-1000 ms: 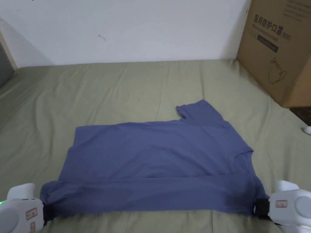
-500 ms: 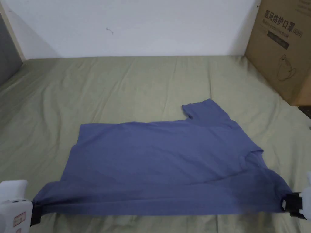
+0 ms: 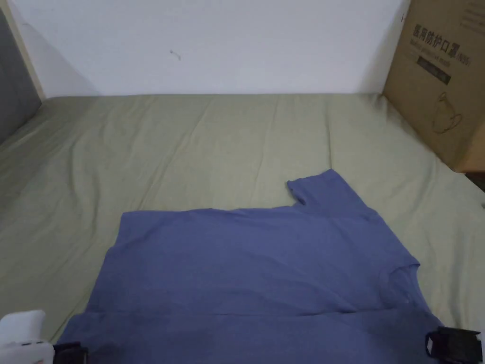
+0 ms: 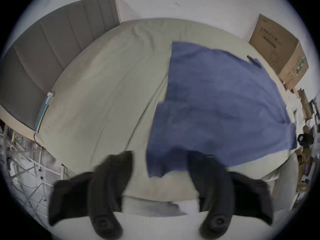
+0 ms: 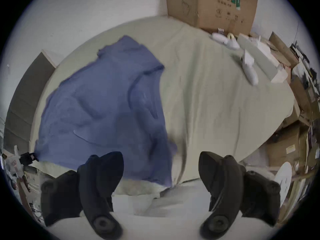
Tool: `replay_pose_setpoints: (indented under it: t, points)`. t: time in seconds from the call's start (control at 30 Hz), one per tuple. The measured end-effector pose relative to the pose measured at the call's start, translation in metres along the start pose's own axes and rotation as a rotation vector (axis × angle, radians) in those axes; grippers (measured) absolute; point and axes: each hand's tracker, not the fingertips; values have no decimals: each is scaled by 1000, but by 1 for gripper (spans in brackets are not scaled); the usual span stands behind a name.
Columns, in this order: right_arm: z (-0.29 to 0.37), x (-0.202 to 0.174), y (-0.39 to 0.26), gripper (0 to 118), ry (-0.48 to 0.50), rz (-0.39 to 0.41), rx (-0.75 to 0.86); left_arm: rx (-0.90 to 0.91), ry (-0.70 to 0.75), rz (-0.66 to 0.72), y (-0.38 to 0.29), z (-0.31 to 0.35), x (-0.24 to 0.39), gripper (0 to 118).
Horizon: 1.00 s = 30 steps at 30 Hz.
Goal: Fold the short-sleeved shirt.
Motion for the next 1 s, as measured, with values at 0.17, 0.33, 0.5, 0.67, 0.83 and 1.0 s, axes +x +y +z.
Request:
replay_pose_setpoints:
  t: [0.17,0.33,0.5,0.67,0.83,1.0]
  points:
    - [19,-33,35,38,76,99,98,73,-60,-8,35,12,20,19]
    - [-23,-55,52,0,101,109,44,17,-39,-79,41,-12,47,0]
    - [-54,-70,82,0,107,109,31,48,-51,-43,60,-19,55,0]
    - [-84,-80,150,0,100,103,64,54,-46,-25,90,-29,67,0]
    - [-133,-84,232,0,93,87,61,31,-29,-37,108,-52,83,0]
    - [-161,-75,248,101,-36,180,8,4,-6,-21,121,-70,86,0]
